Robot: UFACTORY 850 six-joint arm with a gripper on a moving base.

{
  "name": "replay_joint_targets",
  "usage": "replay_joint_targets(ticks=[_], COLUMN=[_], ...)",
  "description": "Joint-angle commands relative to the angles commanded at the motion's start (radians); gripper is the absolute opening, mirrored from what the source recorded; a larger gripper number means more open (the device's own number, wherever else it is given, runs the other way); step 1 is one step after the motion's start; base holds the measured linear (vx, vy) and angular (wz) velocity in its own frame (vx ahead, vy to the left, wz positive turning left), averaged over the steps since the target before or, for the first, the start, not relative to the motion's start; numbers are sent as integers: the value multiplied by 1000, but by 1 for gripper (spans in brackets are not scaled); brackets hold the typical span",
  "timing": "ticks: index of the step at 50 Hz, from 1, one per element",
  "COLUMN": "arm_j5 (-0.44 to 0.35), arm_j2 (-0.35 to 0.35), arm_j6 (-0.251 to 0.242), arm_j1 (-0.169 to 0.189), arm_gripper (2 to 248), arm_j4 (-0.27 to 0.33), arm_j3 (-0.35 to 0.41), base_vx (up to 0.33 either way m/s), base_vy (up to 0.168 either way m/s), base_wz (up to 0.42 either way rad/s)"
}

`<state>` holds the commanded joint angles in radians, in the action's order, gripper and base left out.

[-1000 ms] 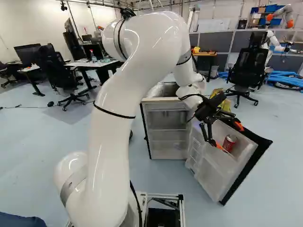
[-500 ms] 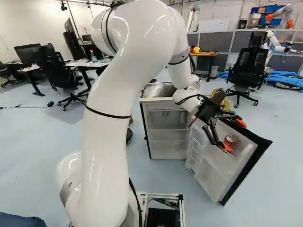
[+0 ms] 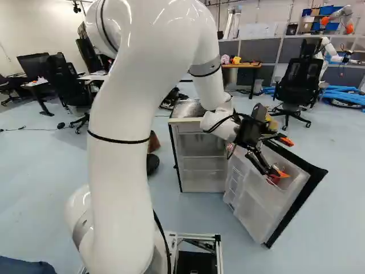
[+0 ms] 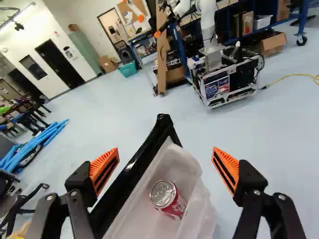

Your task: Grab a drink from the fridge

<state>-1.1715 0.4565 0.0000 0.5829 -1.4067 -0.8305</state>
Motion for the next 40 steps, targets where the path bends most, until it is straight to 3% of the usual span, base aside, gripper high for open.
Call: replay_joint_targets(ticks=[40], arm_j5=[0], arm_j2=[-197], arm_j6=[0], arm_j1=[-30], arm_gripper=[247], arm_j4=[421], arm_j3=[265], base_vx=[0], base_vy=[0], base_wz=[0])
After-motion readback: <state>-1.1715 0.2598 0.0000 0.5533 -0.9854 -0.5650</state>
